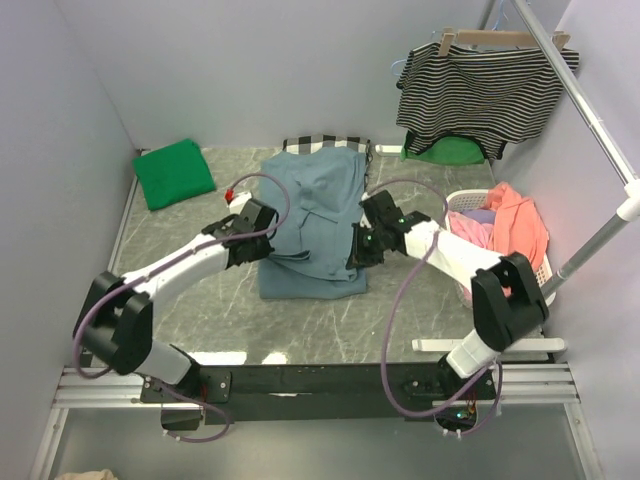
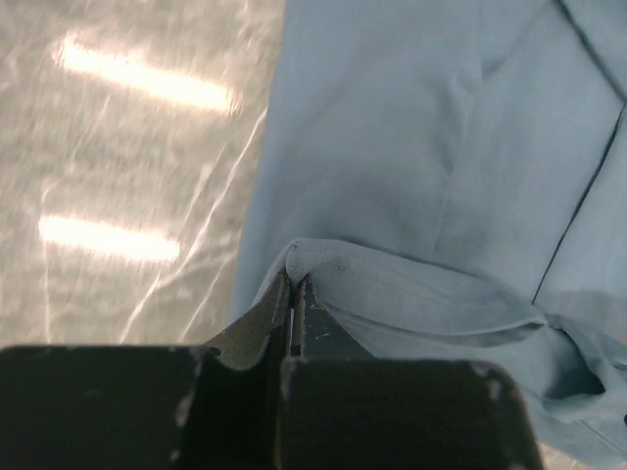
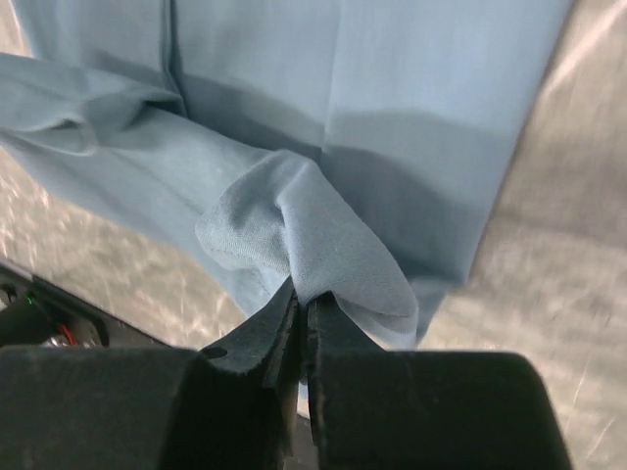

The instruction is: Fold and stack the t-shirts

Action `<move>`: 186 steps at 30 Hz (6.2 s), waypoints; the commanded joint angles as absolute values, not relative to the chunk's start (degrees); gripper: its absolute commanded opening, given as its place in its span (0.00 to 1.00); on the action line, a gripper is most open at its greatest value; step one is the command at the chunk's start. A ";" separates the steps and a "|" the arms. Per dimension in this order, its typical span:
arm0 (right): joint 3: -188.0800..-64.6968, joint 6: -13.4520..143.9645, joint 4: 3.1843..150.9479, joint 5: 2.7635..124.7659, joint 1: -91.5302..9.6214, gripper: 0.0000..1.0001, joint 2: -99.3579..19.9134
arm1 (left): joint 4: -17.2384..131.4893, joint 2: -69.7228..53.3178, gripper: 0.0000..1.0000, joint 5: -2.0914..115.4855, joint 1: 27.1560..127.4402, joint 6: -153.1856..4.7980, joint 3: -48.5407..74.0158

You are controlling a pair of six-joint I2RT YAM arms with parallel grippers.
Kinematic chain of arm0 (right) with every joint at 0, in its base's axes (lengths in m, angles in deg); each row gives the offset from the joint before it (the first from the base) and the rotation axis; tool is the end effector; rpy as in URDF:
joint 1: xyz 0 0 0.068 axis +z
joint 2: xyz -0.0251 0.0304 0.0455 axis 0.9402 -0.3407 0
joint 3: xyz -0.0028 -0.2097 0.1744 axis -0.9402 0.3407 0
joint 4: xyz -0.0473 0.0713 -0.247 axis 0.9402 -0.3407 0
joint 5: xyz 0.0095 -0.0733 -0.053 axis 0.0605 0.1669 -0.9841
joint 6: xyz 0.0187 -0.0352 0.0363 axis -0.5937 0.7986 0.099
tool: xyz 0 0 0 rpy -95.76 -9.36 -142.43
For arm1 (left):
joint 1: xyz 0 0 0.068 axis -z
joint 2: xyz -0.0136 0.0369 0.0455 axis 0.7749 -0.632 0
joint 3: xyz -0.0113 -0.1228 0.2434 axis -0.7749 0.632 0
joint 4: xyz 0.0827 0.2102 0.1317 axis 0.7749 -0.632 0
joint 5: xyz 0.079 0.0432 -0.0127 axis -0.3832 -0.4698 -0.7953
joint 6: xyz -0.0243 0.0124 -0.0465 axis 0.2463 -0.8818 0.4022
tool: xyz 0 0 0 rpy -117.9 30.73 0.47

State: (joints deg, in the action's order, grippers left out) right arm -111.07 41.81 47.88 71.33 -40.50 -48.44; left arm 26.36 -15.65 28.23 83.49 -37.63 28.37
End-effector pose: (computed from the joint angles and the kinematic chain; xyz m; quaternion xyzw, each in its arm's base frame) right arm 0.2713 0.1648 0.2159 -0.0293 0.9559 0.2416 0.1641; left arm 0.2549 -0.1491 0.2327 -0.1785 0.9233 -0.0647 0.3340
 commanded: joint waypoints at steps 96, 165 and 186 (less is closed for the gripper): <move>-128.82 50.63 48.92 68.17 -46.97 0.48 -57.09 | 41.05 -32.56 0.99 52.65 69.17 -52.47 12.21; -84.25 40.70 66.60 79.87 -45.40 0.00 -41.89 | 45.11 -2.15 0.01 54.68 84.44 -39.73 57.92; -80.81 30.14 47.43 60.63 -27.46 0.36 -13.55 | 28.65 19.48 0.34 46.15 99.05 -28.29 59.77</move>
State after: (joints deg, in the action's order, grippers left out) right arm -77.74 29.68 51.38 66.34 -27.67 -9.71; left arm 30.20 19.94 48.08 98.65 -29.02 62.32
